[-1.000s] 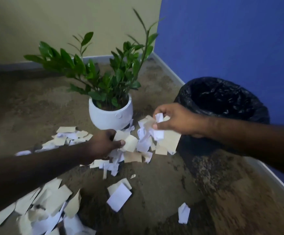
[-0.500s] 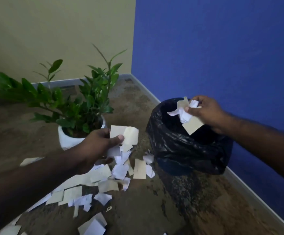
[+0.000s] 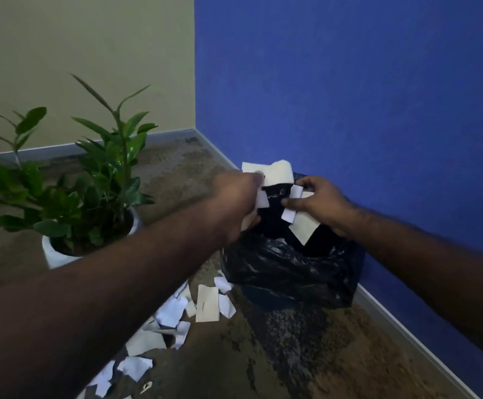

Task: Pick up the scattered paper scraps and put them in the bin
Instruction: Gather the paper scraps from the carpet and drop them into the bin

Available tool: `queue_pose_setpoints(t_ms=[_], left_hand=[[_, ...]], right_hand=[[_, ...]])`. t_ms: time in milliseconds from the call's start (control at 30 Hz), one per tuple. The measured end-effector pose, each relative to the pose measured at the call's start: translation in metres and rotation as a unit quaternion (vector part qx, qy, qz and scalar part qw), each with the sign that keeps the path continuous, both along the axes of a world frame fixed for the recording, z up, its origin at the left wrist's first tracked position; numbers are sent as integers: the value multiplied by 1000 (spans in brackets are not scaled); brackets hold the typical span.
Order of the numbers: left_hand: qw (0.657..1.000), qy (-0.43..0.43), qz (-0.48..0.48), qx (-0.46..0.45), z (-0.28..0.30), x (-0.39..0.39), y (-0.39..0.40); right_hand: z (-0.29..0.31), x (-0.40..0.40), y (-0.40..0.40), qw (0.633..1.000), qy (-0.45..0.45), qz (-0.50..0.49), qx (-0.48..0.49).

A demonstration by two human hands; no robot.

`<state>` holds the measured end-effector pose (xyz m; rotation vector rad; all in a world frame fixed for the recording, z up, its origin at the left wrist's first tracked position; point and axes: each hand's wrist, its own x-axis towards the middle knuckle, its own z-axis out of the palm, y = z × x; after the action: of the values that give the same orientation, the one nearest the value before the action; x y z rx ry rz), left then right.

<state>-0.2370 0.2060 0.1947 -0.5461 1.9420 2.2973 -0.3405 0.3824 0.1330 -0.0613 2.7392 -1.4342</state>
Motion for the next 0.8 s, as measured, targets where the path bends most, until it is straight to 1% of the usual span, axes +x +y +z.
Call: queue_pose_setpoints(t_ms=[100, 200, 267, 333, 400, 500, 633, 800], left_hand=[[999, 35, 33, 20, 7, -12, 19], [996, 37, 39, 69, 21, -16, 27], [994, 37, 25, 102, 35, -17, 30], [992, 55, 33, 109, 46, -22, 32], [992, 67, 51, 91, 48, -29, 38], [994, 58, 57, 70, 30, -37, 52], [1000, 4, -1, -1, -1, -41, 62], [995, -10, -76, -58, -18, -40, 48]], right_hand=[[2, -4, -3, 997, -3, -23, -76], [7, -7, -4, 995, 8, -51, -83], [9, -7, -6, 994, -5, -58, -89], [11, -8, -6, 993, -27, -56, -103], [13, -9, -6, 988, -52, -58, -131], [16, -8, -6, 978, -95, -64, -174], [15, -5, -5, 967, -133, -85, -202], [11, -3, 2, 971, -121, -119, -168]])
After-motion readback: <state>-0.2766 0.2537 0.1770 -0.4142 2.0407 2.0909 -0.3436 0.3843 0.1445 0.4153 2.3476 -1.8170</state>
